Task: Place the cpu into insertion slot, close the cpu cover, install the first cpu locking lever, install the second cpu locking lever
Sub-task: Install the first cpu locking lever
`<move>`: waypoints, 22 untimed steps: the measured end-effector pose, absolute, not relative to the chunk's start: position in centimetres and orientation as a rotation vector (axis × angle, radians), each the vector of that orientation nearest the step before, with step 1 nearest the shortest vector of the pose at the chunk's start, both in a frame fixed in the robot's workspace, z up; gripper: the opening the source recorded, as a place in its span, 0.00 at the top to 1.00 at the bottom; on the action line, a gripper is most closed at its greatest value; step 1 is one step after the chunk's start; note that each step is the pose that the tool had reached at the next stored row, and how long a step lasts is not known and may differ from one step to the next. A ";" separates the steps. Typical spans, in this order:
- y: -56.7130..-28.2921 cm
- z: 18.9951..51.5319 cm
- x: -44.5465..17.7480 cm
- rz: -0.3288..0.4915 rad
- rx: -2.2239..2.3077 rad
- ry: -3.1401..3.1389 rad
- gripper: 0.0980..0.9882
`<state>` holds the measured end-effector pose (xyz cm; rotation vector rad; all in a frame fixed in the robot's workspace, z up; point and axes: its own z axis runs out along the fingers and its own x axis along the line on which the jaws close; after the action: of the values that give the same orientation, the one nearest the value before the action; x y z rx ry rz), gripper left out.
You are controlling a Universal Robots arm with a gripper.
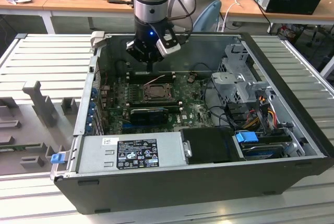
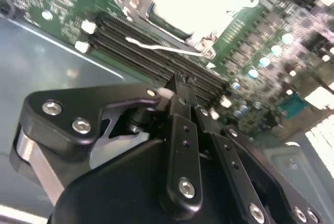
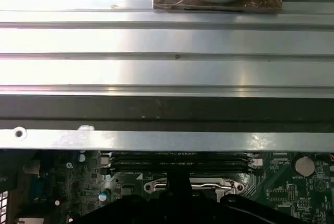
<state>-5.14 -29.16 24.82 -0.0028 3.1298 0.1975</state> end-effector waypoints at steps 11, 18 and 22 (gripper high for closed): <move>-29.2 24.0 -4.5 0.196 -0.066 3.131 0.99; -29.2 23.5 -3.1 0.196 -0.066 3.131 0.99; -29.2 23.1 -3.0 0.196 -0.072 3.129 0.99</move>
<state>-3.04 -29.16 23.09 -0.0723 3.1288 0.1956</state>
